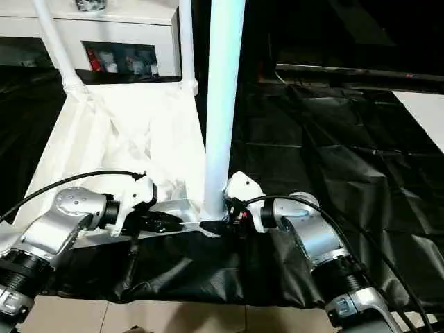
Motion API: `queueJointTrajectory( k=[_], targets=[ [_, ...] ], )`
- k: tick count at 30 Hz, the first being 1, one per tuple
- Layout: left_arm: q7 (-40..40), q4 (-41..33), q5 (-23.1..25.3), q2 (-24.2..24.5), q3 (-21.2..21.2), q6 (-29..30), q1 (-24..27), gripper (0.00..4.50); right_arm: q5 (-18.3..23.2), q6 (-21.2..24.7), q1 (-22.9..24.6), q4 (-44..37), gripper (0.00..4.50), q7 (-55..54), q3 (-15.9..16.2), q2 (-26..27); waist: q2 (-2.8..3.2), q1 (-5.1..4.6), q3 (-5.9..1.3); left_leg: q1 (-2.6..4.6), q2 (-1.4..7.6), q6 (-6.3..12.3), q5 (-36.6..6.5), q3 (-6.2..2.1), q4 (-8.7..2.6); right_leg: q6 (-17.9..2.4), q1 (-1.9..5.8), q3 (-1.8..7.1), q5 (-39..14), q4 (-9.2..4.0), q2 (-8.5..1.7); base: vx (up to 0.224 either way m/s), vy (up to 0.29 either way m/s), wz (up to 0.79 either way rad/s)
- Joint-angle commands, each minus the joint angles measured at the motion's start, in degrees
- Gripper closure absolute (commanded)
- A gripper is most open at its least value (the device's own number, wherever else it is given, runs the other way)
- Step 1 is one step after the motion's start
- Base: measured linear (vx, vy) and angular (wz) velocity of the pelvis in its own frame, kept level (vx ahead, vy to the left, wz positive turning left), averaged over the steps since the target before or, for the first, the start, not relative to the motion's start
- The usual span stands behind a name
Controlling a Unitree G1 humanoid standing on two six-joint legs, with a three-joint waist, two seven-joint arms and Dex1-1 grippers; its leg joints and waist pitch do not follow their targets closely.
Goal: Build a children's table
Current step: Rotate leg to tighten
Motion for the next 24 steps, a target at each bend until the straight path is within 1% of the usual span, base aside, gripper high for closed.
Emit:
queueJointTrajectory(
  k=[1, 3, 4, 5, 6, 7, 8, 9, 10, 11, 12, 13, 14, 15, 16, 17, 18, 20, 21, 22, 24],
  targets=[
    [-2.0, -1.8, -2.4, -1.0, 0.1, 0.3, -0.8, 4.50, 1.7, 0.2, -0.2, -1.1, 1.73, 1.3, 0.3, 0.8, -0.08, 0.02, -3.94, 0.43, 1.21, 2.75, -8.0, 0.15, -3.75, -13.7, 3.24, 2.60, -7.1, -3.33, -3.15, 0.000, 0.000, 0.00],
    [0.3, -1.6, -2.6, -2.4, 0.9, 1.5, -1.0, 4.50, 1.9, 0.3, 0.9, -1.4, 1.75, -0.5, -0.2, 1.8, 0.21, 0.05, -3.99, 0.45, 1.23, 2.68, -8.1, 0.13, -3.71, -14.1, 3.23, 2.60, -6.5, -3.28, -3.18, 0.000, 0.000, 0.00],
    [1.4, -1.4, -2.5, -3.0, 1.1, 1.9, -1.1, 4.50, 1.8, 0.3, 1.2, -1.3, 1.75, -1.3, -0.4, 2.2, 0.10, 0.06, -4.02, 0.43, 1.23, 2.60, -8.1, 0.15, -3.70, -14.3, 3.30, 2.61, -6.0, -3.23, -3.14, 0.000, 0.000, 0.00],
    [5.0, -0.3, -1.5, -4.6, 1.6, 2.1, -1.8, 4.50, 1.5, 0.9, 1.3, -0.6, 1.75, -4.8, -1.4, 3.8, 0.00, 0.06, -3.95, 0.43, 1.20, 2.56, -8.4, 0.10, -3.79, -14.2, 3.32, 2.56, -6.8, -3.34, -3.14, 0.000, 0.000, 0.00],
    [5.0, -0.3, -1.5, -4.6, 1.6, 2.1, -1.8, 4.50, 1.5, 0.9, 1.3, -0.6, 1.76, -4.8, -1.4, 3.8, 0.00, -0.03, -3.80, 0.39, 1.20, 2.37, -8.7, 0.13, -3.86, -14.0, 3.24, 2.59, -7.6, -3.48, -3.10, 0.000, 0.000, 0.00],
    [11.6, 1.7, 0.5, -7.6, 2.0, 2.4, -3.0, 4.50, 0.4, 2.0, 1.0, 1.5, 1.76, -12.6, -3.3, 7.0, -0.23, -0.04, -3.73, 0.52, 1.13, 1.82, -9.6, 0.13, -3.86, -13.4, 3.17, 2.58, -10.0, -3.70, -3.19, 0.000, 0.000, 0.00],
    [11.6, 1.7, 0.5, -7.6, 2.0, 2.4, -3.0, 4.50, 0.4, 2.0, 1.0, 1.5, 1.76, -12.6, -3.3, 7.0, -0.18, -0.13, -3.59, 0.65, 1.08, 1.03, -10.8, 0.14, -3.95, -12.6, 2.99, 2.59, -13.3, -4.16, -3.24, 0.000, 0.000, 0.00],
    [16.2, 3.0, 1.8, -9.8, 2.3, 2.9, -3.8, 4.50, -0.1, 2.4, 0.6, 3.3, 1.76, -18.3, -4.9, 9.6, -0.57, -0.09, -3.65, 0.68, 1.06, 0.70, -10.9, 0.13, -3.92, -12.0, 3.06, 2.56, -14.6, -4.26, -3.32, 0.000, 0.000, 0.00],
    [18.3, 3.5, 2.3, -10.8, 2.4, 3.1, -4.2, 4.50, -0.3, 2.4, 0.4, 4.1, 1.76, -20.9, -5.5, 10.8, -0.57, -0.10, -3.57, 0.55, 0.94, 0.26, -11.4, 0.01, -4.01, -10.9, 3.07, 2.51, -17.4, -4.47, -3.43, 0.000, 0.000, 0.00],
    [21.4, 4.3, 3.1, -12.5, 2.7, 3.6, -4.7, 4.50, -0.6, 2.6, -0.1, 5.7, 1.76, -25.9, -6.8, 13.1, -0.55, -0.39, -3.43, 0.30, 0.91, -0.17, -11.7, -0.09, -4.19, -9.5, 3.02, 2.45, -19.9, -4.70, -3.39, -0.055, -0.007, -0.04],
    [24.2, 4.7, 3.6, -14.2, 2.9, 4.2, -5.0, 4.50, -0.8, 3.5, -0.8, 7.1, 1.76, -30.9, -8.1, 15.4, -0.56, -0.59, -3.45, 0.39, 0.88, -0.49, -12.3, -0.13, -4.16, -8.6, 2.82, 2.39, -21.9, -4.95, -3.41, 0.000, 0.000, 0.00],
    [26.0, 4.9, 3.9, -15.3, 3.1, 4.6, -5.2, 4.50, -0.9, 4.3, -1.3, 8.1, 1.76, -34.4, -9.0, 17.0, -0.57, -0.71, -3.47, 0.39, 0.82, -0.51, -12.4, -0.15, -4.16, -8.3, 2.79, 2.37, -22.5, -5.06, -3.40, 0.000, 0.000, 0.00],
    [27.4, 4.6, 4.3, -16.7, 2.8, 5.1, -5.2, 4.50, -1.3, 4.8, -2.2, 9.5, 1.76, -39.0, -9.9, 19.2, -0.56, -0.77, -3.52, 0.35, 0.83, -0.55, -12.3, -0.18, -4.15, -8.2, 2.82, 2.40, -22.5, -5.05, -3.43, 0.000, 0.000, 0.00],
    [27.4, 4.6, 4.3, -16.7, 2.8, 5.1, -5.2, 4.50, -1.3, 4.8, -2.2, 9.5, 1.76, -39.0, -9.9, 19.2, -0.56, -1.20, -3.51, 0.24, 0.80, -0.60, -12.0, -0.21, -4.21, -8.1, 2.73, 2.41, -22.2, -5.04, -3.34, 0.000, 0.000, 0.00],
    [28.4, 4.5, 5.1, -17.6, 2.2, 5.2, -5.3, 4.50, -1.7, 4.7, -2.8, 10.2, 1.76, -41.2, -10.1, 20.7, -0.50, -1.23, -3.56, 0.20, 0.77, -0.50, -12.0, -0.29, -4.23, -8.0, 2.86, 2.33, -22.2, -5.05, -3.35, 0.000, 0.000, 0.00],
    [27.7, 4.2, 6.5, -18.1, 0.2, 4.5, -5.3, 4.50, -3.8, 2.1, -3.5, 10.6, 1.76, -41.3, -8.0, 21.7, -0.31, -1.34, -3.61, 0.24, 0.84, -0.30, -11.9, -0.22, -4.15, -8.0, 2.63, 2.40, -20.8, -5.09, -3.28, 0.000, 0.000, 0.00],
    [27.4, 4.7, 6.9, -18.5, -0.3, 4.1, -5.5, 4.50, -4.6, 0.8, -3.5, 9.9, 1.76, -40.3, -7.2, 21.9, -0.21, -1.31, -3.67, 0.20, 0.80, -0.02, -12.0, -0.17, -4.09, -8.2, 2.71, 2.45, -19.5, -5.02, -3.25, 0.000, 0.000, 0.00],
    [27.0, 5.1, 7.1, -18.6, -0.5, 3.7, -5.8, 4.50, -3.9, 0.4, -3.4, 9.6, 1.76, -39.7, -7.9, 22.2, -0.20, -1.23, -3.70, 0.18, 0.83, 0.52, -11.5, -0.13, -4.10, -8.9, 2.79, 2.50, -17.1, -4.78, -3.16, 0.000, 0.000, 0.00],
    [27.1, 5.3, 7.2, -18.7, -0.6, 3.5, -5.9, 4.50, -3.7, 0.2, -3.4, 9.6, 1.20, -39.7, -8.2, 22.4, -0.13, -1.17, -3.72, 0.18, 0.85, 0.63, -11.4, -0.15, -4.12, -9.1, 2.83, 2.48, -16.5, -4.72, -3.19, 0.000, 0.000, 0.00],
    [25.1, 4.5, 6.9, -17.5, -0.8, 3.3, -5.8, 4.50, -2.1, 0.9, -3.0, 8.1, 1.20, -37.0, -8.9, 21.3, 0.08, -1.16, -3.69, 0.22, 0.84, 0.78, -11.6, -0.12, -4.12, -9.5, 2.81, 2.47, -15.9, -4.69, -3.14, 0.000, 0.000, 0.00],
    [22.6, 3.5, 6.4, -16.2, -1.4, 2.8, -5.5, 4.50, -0.9, 1.6, -2.5, 6.9, 0.89, -34.3, -9.1, 20.0, -0.02, -1.17, -3.74, 0.12, 0.86, 1.16, -11.5, -0.14, -4.13, -9.8, 2.99, 2.48, -14.9, -4.62, -3.15, 0.000, 0.000, 0.00]
  ],
)
